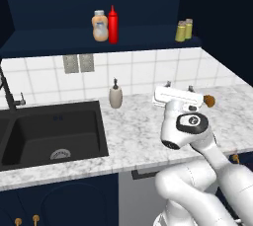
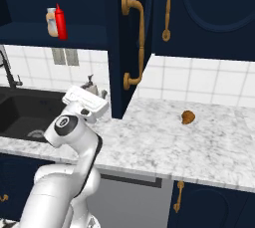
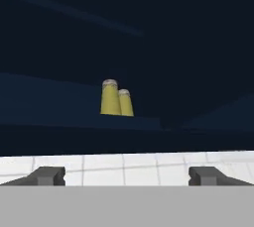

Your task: Put the shaker and condiment bottle from the counter next to their counterparts in the cabinet.

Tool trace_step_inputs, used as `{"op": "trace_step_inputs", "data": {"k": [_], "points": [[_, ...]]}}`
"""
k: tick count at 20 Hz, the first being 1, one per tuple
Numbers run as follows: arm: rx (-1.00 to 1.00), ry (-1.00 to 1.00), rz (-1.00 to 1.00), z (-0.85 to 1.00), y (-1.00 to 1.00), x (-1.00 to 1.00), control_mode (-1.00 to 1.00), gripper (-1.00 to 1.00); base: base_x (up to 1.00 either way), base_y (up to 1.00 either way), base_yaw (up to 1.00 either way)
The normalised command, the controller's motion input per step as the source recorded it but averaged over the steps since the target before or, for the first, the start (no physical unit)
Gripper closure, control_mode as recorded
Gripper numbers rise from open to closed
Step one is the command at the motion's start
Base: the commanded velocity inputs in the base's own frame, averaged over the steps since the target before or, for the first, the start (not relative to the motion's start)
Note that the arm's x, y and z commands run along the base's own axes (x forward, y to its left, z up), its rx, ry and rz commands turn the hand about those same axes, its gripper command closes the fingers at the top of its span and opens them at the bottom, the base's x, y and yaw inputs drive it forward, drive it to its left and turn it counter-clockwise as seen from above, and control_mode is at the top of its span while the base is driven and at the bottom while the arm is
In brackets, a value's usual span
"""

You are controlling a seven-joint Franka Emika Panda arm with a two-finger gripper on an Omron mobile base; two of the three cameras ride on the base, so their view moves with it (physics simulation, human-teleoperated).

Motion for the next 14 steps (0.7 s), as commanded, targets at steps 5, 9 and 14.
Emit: {"op": "trace_step_inputs", "data": {"k": [5, 9, 14], "points": [[0.02, 0.05, 0.11, -0.98, 0.54, -0.90, -1.00, -1.00, 0.00, 0.00, 0.00], [0.11, 0.28, 0.06, -0.87, 0.42, -0.26, -1.00, -1.00, 0.00, 0.00, 0.00], [0.04, 0.11, 0.03, -0.12, 0.07, 0.00, -1.00, -1.00, 0.00, 0.00, 0.00]]}}
